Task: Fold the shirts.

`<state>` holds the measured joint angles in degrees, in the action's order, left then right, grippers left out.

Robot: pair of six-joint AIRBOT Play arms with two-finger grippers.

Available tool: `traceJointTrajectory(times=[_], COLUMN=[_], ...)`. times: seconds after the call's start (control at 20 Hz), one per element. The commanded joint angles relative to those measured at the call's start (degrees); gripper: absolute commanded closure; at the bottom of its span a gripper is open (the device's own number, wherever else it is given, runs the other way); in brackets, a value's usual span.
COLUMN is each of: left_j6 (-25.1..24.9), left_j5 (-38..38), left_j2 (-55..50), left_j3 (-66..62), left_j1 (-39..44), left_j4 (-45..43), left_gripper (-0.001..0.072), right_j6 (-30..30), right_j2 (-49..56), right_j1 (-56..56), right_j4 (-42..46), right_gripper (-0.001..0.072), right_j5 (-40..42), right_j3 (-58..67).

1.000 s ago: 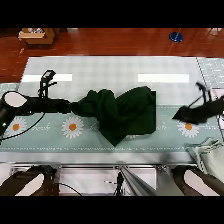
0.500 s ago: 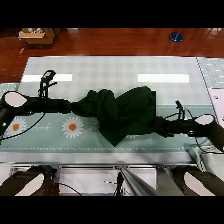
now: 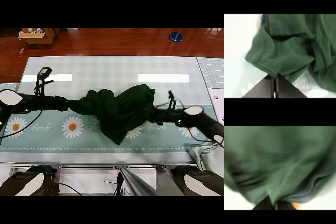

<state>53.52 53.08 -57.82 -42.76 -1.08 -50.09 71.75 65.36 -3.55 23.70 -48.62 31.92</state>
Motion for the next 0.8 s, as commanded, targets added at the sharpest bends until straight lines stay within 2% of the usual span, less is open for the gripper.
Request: traceJointTrajectory(times=[0.0, 0.2, 0.4, 0.6, 0.75], left_j6=[-0.35, -0.24, 1.64, 1.66, 1.81], left_j5=[-0.13, -0.13, 0.09, 2.91, 6.73], left_j2=[2.4, 8.9, 16.74, 26.18, 34.1], left_j3=[-5.25, -17.55, -26.95, -29.75, -29.77], left_j1=[-4.85, -12.81, -18.75, -19.32, -19.32], left_j4=[-0.04, -0.02, -0.04, -0.07, -1.53], left_gripper=[0.0687, 0.0687, 0.0687, 0.0687, 0.0687], right_j6=[-0.09, 4.7, 10.34, 12.13, 14.25], right_j2=[-10.03, -23.08, -28.06, -28.02, -28.04], right_j1=[4.24, 14.14, 24.28, 27.06, 27.06], right_j4=[-2.62, -1.7, 0.17, 0.66, 6.38], right_gripper=[0.0687, 0.0687, 0.0687, 0.0687, 0.0687], right_j5=[-9.94, -9.88, -11.08, -18.84, -26.62], right_j3=[11.56, 26.82, 36.94, 44.15, 48.72])
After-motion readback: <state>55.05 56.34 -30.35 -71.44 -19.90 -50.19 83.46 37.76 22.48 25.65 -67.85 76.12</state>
